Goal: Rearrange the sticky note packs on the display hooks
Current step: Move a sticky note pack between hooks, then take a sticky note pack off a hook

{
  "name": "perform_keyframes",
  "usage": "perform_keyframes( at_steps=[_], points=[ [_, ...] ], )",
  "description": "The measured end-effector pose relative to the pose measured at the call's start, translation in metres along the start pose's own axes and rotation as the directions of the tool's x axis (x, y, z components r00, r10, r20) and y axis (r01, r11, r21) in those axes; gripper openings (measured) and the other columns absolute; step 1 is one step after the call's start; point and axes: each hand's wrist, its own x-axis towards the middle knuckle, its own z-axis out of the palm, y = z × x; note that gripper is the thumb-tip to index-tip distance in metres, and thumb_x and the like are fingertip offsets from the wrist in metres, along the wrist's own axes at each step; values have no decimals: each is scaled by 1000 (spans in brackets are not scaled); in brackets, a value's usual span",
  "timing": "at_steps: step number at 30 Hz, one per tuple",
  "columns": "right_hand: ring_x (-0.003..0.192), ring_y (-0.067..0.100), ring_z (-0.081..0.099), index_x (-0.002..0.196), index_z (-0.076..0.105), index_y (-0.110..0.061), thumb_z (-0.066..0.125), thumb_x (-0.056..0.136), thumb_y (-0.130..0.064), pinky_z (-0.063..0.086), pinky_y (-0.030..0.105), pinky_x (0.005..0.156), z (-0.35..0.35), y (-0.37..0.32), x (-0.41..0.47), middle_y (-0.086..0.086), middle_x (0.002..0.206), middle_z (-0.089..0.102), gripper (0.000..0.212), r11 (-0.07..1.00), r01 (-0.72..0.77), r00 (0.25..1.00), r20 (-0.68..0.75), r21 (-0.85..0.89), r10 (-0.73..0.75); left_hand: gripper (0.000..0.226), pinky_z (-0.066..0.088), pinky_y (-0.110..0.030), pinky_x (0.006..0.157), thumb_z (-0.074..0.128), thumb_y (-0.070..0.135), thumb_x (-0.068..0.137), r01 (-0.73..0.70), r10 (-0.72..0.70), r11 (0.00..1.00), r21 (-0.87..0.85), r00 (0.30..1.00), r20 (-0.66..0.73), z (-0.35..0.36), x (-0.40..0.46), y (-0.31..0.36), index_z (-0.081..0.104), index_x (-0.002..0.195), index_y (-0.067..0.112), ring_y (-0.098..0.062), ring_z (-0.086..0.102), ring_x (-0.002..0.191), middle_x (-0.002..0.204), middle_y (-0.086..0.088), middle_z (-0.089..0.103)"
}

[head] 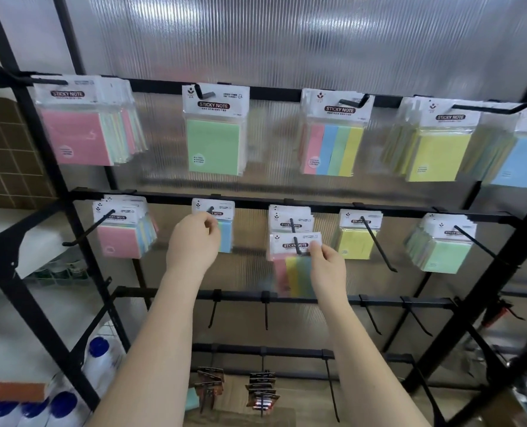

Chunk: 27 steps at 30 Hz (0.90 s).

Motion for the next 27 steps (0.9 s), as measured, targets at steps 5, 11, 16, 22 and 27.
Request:
perform_keyframes(
  at_steps=[5, 11, 16, 22, 27],
  points=[
    [53, 13, 27, 63, 42, -8, 43, 96, -28, 20, 24, 48, -26, -11, -17, 4, 60, 35, 39, 990, 66, 997, 42, -123, -61, 20, 44, -34, 67, 45, 15, 93, -61, 58, 998, -22, 991, -120, 8, -8, 21, 63, 100, 12, -21, 54, 90, 98, -1, 60],
    [56, 11, 36, 91, 61, 9, 46, 96, -32, 26, 24, 50, -51, -35, -22, 3, 70, 52, 44, 989, 44, 993, 111, -144, -28, 20, 39, -30, 68, 47, 16, 92, -129, 119, 989, -79, 986, -115, 20, -5, 36, 64, 102, 14, -16, 51, 87, 102, 0, 63],
    [63, 10, 44, 84, 65, 1, 52, 93, -30, 32, 28, 62, -73, -54, -23, -2, 66, 58, 35, 1000, -8, 999, 40, 29, 7, 25, 35, -15, 62, 48, 18, 93, -15, 37, 984, -177, 992, 122, 49, 10, 40, 63, 113, 16, -10, 52, 88, 110, 3, 64],
    [62, 13, 38, 75, 53, 7, 58, 89, -26, 30, 27, 62, -96, -69, -25, 16, 61, 42, 37, 980, 22, 998, -61, 199, -10, 38, 38, -26, 91, 49, 21, 96, 142, -27, 951, -274, 924, 382, 95, 16, 41, 51, 131, 7, -24, 52, 118, 130, -10, 57],
    [66, 15, 41, 52, 59, -22, 60, 87, -26, 31, 26, 60, -105, -70, -23, -2, 60, 53, 35, 964, -3, 995, -95, 265, 29, 36, 39, -20, 73, 52, 20, 94, 152, -33, 931, -330, 940, 341, 116, 10, 38, 52, 127, 5, -23, 57, 102, 121, -13, 62]
  ],
)
